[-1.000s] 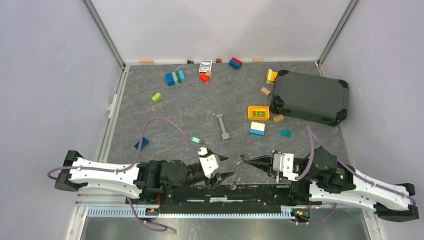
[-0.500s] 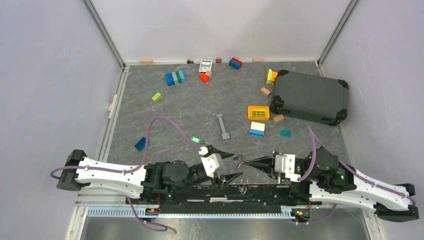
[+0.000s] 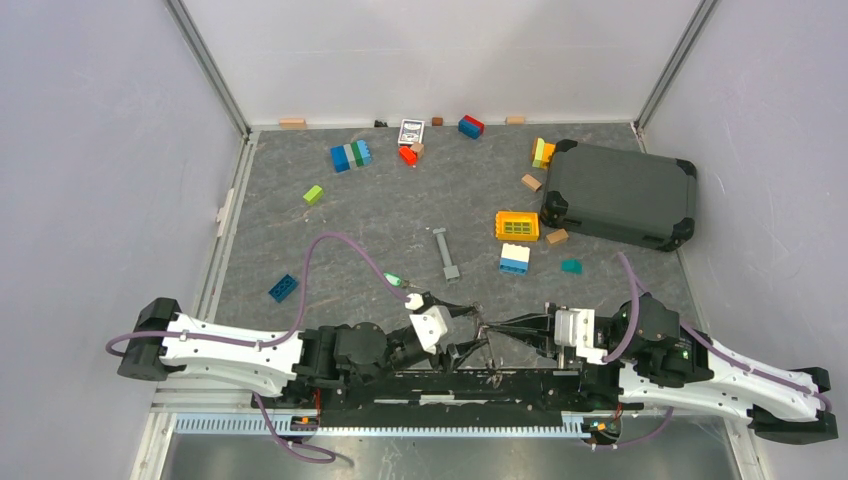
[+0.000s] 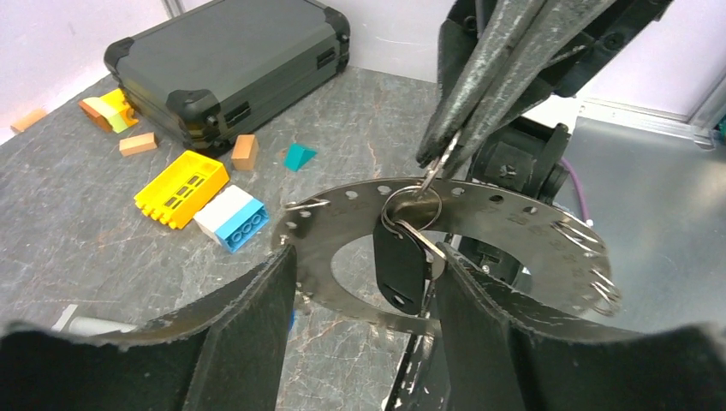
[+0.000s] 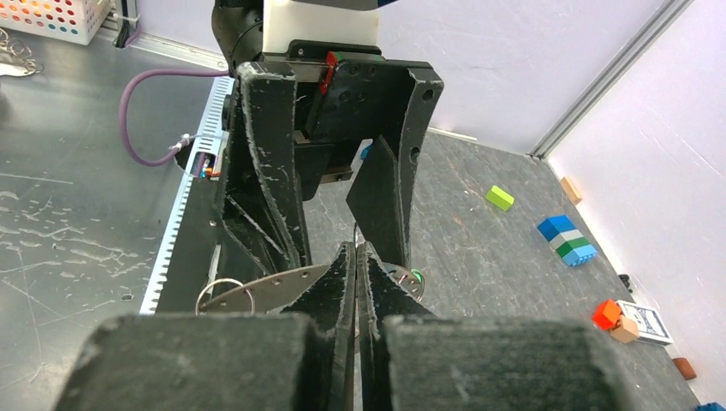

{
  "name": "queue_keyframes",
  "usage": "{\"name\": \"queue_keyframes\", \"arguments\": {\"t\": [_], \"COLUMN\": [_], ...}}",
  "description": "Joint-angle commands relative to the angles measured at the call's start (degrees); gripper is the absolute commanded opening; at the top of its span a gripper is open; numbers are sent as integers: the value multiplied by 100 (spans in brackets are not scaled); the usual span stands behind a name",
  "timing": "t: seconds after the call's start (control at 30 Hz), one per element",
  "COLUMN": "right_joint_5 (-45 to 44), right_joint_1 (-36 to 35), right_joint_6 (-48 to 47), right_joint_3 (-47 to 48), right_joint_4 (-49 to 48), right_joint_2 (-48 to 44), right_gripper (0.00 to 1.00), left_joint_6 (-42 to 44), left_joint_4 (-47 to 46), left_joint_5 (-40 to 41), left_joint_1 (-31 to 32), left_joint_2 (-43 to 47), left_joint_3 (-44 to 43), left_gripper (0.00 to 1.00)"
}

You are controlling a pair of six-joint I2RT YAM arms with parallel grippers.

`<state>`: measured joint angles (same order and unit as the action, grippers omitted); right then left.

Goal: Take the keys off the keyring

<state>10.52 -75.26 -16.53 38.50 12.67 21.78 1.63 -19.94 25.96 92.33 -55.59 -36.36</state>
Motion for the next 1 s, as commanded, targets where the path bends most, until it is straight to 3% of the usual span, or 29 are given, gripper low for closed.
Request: {"name": "queue_keyframes", "arguments": {"t": [0.0,0.17,0.27,0.43,0.5,0.57,0.97], "right_joint_5": [132,171,174,25,-68,-130,-459], "right_joint_1": [3,3,3,3,3,3,2], "right_joint_6": [97,132,146,159,146,133,114], "right_joint_3": [-15,-36,-53,-97,-93,-93,-176], "right_joint_4": [-517,-554,-546,-556,-539,-513,-391], "right_joint_2": [-65,-81,-94,-158,-195,-221,-306], "right_gripper": [0,0,0,0,0,0,0], "left_joint_6": [152,211,249,310,302,289,593], "left_joint_4": [-381,-491,-561,-420,-74,383,3037], "left_joint_5": [329,403,311,15,-66,-122,-245], "left_joint_1": [-5,-6,-9,-8,-10,-10,-8], "left_joint_2": [-30,-44,-60,-42,-2,61,205], "left_joint_3": [-21,-10,-12,-75,-178,-299,-1567], "left_gripper": [64,59,50,25,12,4,2]}}
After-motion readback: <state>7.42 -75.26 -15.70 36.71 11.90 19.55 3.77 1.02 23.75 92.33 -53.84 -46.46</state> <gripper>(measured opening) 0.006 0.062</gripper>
